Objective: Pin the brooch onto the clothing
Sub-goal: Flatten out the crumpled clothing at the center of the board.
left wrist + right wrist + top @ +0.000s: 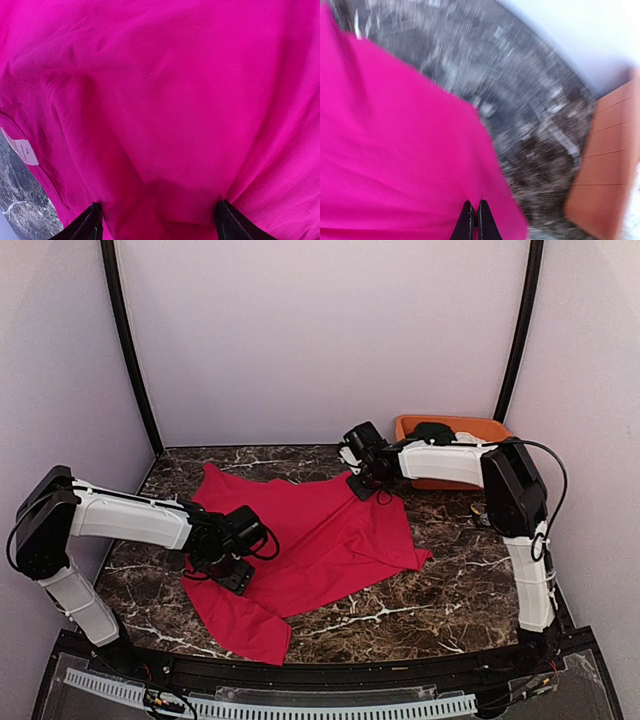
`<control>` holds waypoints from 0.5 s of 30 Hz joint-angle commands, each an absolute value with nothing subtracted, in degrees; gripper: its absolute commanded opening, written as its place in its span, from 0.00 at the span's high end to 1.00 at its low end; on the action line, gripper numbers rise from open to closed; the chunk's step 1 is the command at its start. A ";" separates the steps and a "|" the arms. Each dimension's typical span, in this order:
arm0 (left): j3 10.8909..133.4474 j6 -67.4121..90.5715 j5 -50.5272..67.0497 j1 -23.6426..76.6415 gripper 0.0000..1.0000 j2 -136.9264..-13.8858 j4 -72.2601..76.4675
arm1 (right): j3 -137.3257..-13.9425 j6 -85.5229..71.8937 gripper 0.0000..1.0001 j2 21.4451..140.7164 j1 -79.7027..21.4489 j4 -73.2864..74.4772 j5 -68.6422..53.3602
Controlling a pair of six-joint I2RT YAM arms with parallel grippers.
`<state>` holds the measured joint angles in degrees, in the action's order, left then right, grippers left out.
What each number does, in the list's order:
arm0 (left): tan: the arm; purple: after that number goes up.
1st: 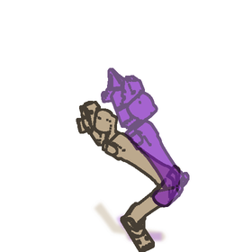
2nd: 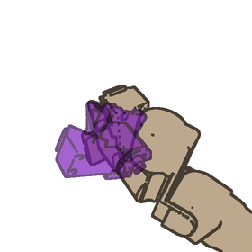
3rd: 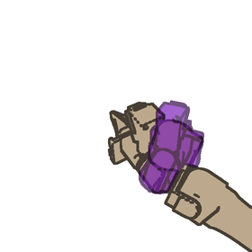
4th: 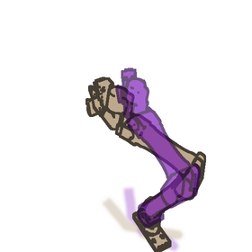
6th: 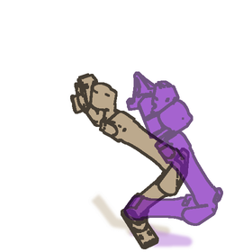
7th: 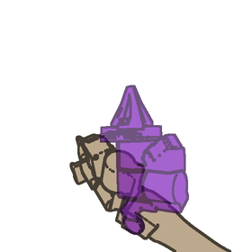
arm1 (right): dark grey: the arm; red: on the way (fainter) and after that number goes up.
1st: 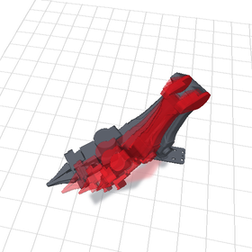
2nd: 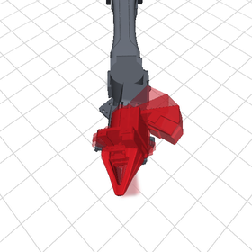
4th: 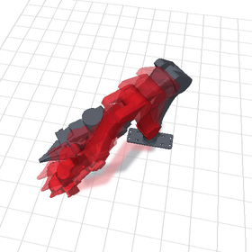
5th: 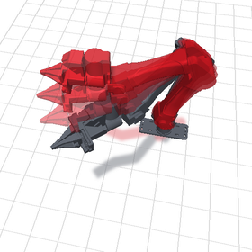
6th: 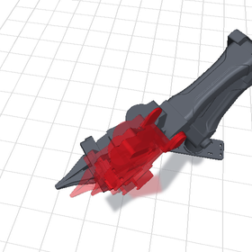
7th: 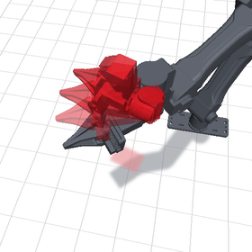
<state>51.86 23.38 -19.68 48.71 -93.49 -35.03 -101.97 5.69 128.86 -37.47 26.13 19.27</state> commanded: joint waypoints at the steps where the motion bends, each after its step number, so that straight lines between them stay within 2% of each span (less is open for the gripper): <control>1: 47.69 24.78 -20.00 48.65 0.25 -92.37 -45.14 | -98.57 13.54 1.00 120.30 -38.73 10.08 36.71; 8: 46.58 26.27 -20.89 47.38 0.30 -89.60 -44.68 | -96.78 16.79 1.00 123.13 -40.51 6.57 43.37; 10: 46.55 26.07 -19.76 47.23 0.26 -88.91 -44.10 | -96.90 15.37 0.99 123.37 -41.70 11.31 42.54; 11: 46.73 26.07 -19.09 47.14 0.23 -88.28 -44.03 | -97.70 13.74 0.90 123.69 -42.15 15.54 42.10; 14: 47.88 26.56 -18.34 47.11 0.07 -86.29 -44.26 | -99.58 7.11 0.39 124.13 -42.46 29.23 39.50; 15: 49.17 26.92 -18.47 47.11 0.05 -84.61 -44.64 | -98.79 5.49 0.29 123.37 -42.45 31.75 38.99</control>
<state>48.27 26.15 -19.99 47.37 -88.62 -40.01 -98.08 12.27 123.11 -41.45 17.19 38.74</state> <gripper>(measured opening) 0.905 0.445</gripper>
